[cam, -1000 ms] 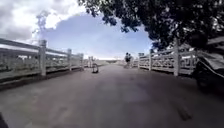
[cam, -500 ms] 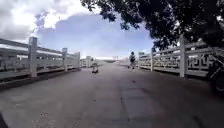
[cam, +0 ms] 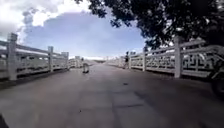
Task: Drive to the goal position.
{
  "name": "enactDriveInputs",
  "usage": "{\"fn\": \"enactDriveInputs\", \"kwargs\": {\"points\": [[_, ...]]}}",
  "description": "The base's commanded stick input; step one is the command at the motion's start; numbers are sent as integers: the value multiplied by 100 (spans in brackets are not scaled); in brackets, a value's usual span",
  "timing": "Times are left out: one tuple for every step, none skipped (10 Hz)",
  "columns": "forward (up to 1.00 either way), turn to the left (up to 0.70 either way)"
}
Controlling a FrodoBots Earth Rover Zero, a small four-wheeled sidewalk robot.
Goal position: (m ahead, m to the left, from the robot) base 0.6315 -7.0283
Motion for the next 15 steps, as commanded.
{"fn": "enactDriveInputs", "kwargs": {"points": [[70,0],[70,0],[70,0],[70,0],[70,0],[70,-3],[70,0],[70,0],[70,0],[70,0],[70,0],[70,0],[70,0],[70,0],[70,0]]}}
